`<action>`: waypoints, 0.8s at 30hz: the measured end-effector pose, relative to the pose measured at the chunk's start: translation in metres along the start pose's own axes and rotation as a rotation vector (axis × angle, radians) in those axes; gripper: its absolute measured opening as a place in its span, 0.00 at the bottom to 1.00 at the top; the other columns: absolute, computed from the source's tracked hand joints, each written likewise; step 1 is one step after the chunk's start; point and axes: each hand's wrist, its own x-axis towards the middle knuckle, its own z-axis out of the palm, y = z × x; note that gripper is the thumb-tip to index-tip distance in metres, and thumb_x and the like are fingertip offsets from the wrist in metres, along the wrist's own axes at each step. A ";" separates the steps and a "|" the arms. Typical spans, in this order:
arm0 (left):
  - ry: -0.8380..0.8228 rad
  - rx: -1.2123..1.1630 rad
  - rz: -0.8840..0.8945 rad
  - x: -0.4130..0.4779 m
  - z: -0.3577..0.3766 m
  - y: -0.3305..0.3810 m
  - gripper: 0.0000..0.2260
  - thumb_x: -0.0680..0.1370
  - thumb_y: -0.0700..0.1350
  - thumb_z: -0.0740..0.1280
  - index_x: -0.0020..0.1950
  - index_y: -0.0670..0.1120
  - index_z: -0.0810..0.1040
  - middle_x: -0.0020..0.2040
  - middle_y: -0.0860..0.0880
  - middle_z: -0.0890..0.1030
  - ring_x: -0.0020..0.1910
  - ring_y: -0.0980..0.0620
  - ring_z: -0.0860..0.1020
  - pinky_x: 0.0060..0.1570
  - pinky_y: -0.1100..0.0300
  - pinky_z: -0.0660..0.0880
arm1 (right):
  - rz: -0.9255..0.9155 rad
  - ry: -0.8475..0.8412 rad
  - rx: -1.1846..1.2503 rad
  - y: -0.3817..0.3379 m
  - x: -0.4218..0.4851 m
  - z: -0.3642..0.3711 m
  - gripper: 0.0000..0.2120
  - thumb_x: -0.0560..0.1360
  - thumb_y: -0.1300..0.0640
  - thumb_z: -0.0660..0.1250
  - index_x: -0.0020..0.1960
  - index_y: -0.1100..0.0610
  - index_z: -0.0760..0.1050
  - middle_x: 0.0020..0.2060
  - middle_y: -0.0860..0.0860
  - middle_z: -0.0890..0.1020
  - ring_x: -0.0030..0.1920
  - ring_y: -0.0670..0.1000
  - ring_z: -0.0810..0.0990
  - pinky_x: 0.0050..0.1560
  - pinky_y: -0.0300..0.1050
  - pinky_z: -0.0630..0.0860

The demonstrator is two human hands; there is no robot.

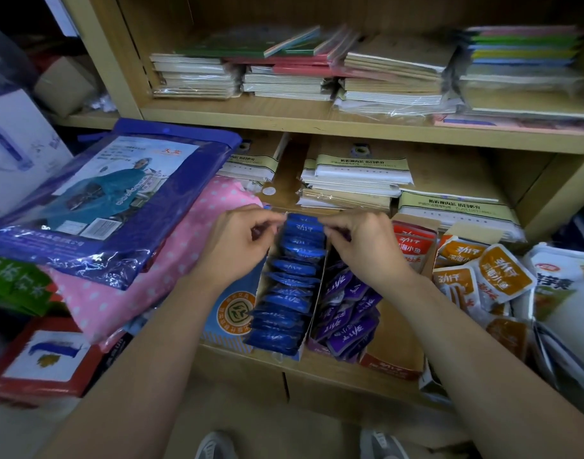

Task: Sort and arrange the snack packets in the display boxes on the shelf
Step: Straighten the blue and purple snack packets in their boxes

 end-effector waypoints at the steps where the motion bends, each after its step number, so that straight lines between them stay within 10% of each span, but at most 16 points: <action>1: -0.003 -0.016 -0.001 0.001 0.000 0.002 0.13 0.79 0.39 0.69 0.62 0.48 0.83 0.52 0.54 0.83 0.48 0.58 0.80 0.51 0.60 0.78 | -0.014 0.044 -0.004 0.000 -0.001 -0.002 0.12 0.77 0.63 0.71 0.60 0.58 0.83 0.51 0.53 0.86 0.54 0.54 0.82 0.57 0.54 0.79; 5: -0.263 0.121 -0.007 0.001 0.007 0.003 0.24 0.81 0.58 0.58 0.76 0.53 0.70 0.74 0.56 0.70 0.74 0.52 0.66 0.74 0.53 0.61 | -0.060 -0.064 -0.177 -0.003 -0.007 -0.006 0.21 0.81 0.51 0.65 0.72 0.55 0.73 0.67 0.49 0.78 0.65 0.53 0.70 0.61 0.54 0.67; 15: -0.247 0.053 -0.022 -0.019 -0.009 0.007 0.19 0.85 0.45 0.60 0.77 0.45 0.69 0.76 0.48 0.69 0.76 0.55 0.64 0.78 0.55 0.59 | -0.028 -0.476 -0.375 -0.030 -0.027 -0.012 0.32 0.83 0.37 0.44 0.82 0.48 0.42 0.81 0.42 0.41 0.80 0.52 0.39 0.77 0.60 0.44; 24: -0.294 0.306 -0.071 -0.128 -0.032 0.055 0.32 0.81 0.62 0.49 0.82 0.46 0.55 0.82 0.51 0.53 0.81 0.56 0.49 0.79 0.56 0.51 | -0.196 -0.563 -0.398 -0.060 -0.053 0.005 0.33 0.83 0.38 0.41 0.80 0.50 0.31 0.79 0.45 0.33 0.78 0.49 0.29 0.77 0.57 0.31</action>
